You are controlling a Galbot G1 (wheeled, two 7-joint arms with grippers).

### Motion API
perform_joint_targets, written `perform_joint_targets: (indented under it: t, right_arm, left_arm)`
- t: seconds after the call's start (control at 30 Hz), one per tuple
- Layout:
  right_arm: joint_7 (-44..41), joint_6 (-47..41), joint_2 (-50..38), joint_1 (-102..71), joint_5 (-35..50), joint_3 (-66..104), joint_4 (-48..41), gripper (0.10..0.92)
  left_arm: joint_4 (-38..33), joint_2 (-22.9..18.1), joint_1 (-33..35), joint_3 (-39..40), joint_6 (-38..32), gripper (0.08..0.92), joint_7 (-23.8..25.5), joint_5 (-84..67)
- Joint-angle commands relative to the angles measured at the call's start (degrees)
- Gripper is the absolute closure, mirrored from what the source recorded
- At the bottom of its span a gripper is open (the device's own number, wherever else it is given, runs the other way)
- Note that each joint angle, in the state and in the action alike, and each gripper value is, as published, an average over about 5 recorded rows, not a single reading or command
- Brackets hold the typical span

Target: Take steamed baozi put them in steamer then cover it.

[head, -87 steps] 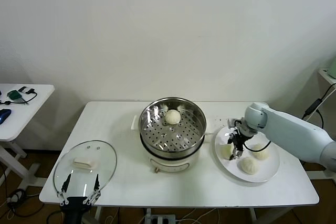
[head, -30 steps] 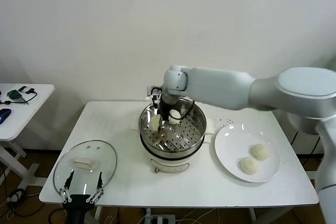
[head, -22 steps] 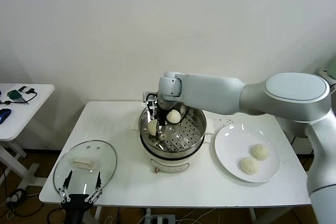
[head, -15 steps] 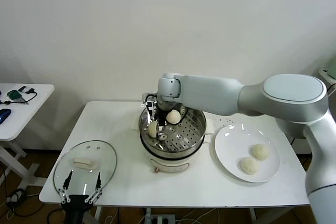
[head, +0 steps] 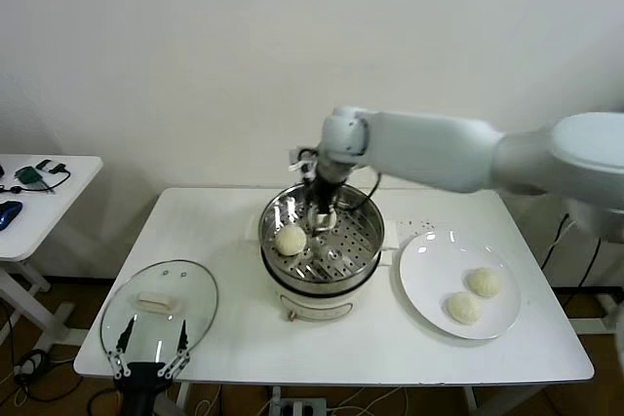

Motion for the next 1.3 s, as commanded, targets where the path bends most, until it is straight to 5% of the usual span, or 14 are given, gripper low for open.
perform_joint_targets:
  t: [0.03,0.33,0.63,1.3]
  right_arm:
    - [-4.0,3.1,-18.5,5.7,-4.6,-2.7,9.9,0.203]
    - [-4.7,5.4,-32.3,-10.0,-22.3,2.5,13.7,0.203]
    - [-5.0,6.9,-34.5,-29.0,-33.4,14.2,8.6,0.203]
    - [-4.9,7.8,-26.1,-39.3,-37.2,22.7,-0.8,0.203]
  left_arm:
    - [0.0,-0.7,-0.5,0.6,0.5,0.177,0.1,0.8]
    - [-0.3,-1.2,-0.1,0.4,0.7,0.177,0.0,1.6]
    - [-0.2,-1.2,0.9,-0.8,0.5,0.177,-0.2,1.3]
    - [0.4,-2.0,0.5,-1.0,1.3,0.177,-0.3,1.3]
